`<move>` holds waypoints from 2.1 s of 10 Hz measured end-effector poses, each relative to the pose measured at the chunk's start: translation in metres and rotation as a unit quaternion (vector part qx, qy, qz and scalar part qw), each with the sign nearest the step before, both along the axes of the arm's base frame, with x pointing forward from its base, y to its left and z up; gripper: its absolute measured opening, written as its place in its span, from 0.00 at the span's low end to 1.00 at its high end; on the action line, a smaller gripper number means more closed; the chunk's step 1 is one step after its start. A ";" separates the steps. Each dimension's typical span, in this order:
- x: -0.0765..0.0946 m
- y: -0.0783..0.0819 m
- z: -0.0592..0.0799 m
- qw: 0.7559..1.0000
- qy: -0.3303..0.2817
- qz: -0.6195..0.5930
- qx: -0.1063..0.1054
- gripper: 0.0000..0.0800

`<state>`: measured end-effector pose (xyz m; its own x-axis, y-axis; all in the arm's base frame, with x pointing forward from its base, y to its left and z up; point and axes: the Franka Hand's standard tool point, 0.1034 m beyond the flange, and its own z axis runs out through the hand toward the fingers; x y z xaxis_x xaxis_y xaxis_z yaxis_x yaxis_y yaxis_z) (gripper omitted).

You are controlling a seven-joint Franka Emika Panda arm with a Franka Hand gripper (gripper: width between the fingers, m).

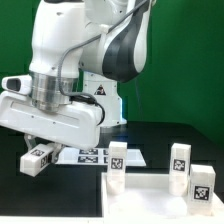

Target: Assemble square table

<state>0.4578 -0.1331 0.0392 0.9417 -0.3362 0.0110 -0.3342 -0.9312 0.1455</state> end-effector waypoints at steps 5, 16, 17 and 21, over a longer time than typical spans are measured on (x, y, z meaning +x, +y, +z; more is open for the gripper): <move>-0.015 -0.015 -0.002 0.983 0.022 0.182 0.001 0.36; -0.060 -0.021 -0.024 0.985 0.038 0.168 0.003 0.80; -0.063 -0.013 -0.026 0.987 0.055 0.148 0.023 0.80; -0.018 -0.002 0.011 0.970 0.154 0.170 0.084 0.81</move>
Offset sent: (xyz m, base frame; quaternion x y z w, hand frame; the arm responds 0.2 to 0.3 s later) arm 0.0000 0.0000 0.0000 0.0000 0.0000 -0.1938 0.9810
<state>0.4402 -0.1350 0.0501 0.9485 0.0208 -0.3161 0.0308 -0.9992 0.0264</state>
